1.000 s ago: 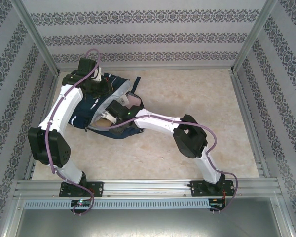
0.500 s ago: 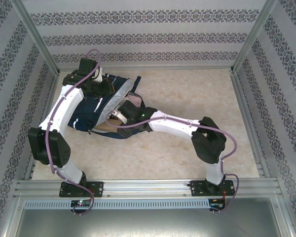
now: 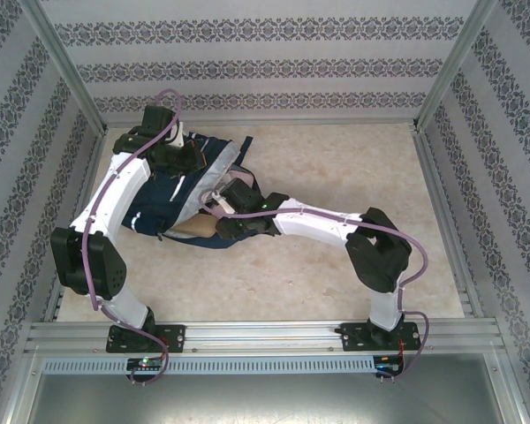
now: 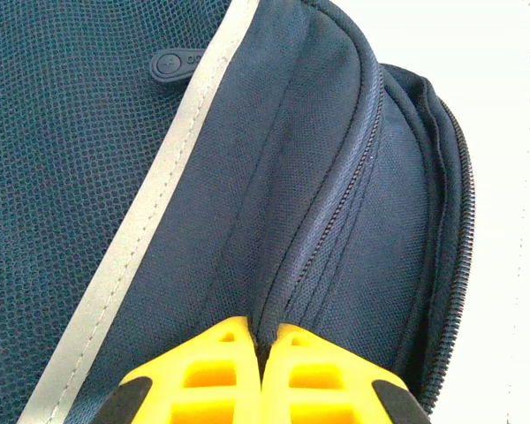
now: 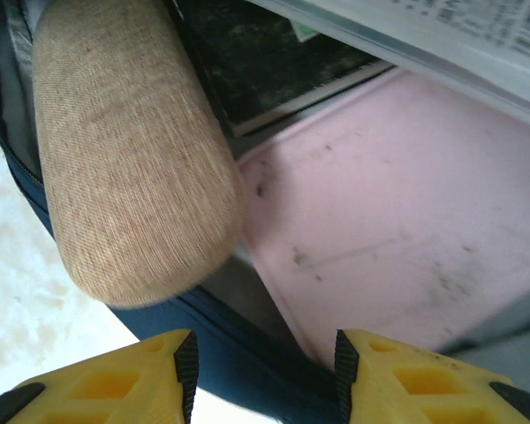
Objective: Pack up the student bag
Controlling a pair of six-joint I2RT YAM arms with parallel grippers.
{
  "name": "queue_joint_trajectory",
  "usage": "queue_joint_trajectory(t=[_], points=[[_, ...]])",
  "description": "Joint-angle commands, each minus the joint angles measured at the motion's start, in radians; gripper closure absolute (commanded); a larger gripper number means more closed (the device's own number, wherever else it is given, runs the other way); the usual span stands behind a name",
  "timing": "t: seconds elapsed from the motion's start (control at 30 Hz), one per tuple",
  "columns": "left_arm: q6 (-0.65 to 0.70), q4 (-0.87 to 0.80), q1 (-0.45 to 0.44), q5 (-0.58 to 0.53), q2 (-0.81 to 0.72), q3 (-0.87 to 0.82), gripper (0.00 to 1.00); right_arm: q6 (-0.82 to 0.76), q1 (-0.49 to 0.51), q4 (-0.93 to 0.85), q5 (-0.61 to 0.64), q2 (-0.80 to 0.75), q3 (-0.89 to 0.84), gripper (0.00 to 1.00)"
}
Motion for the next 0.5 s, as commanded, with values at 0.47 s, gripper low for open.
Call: queue_joint_trajectory(t=[0.47], points=[[-0.063, 0.058, -0.037, 0.049, -0.076, -0.019, 1.0, 0.059, -0.013, -0.13, 0.145, 0.283, 0.314, 0.63]])
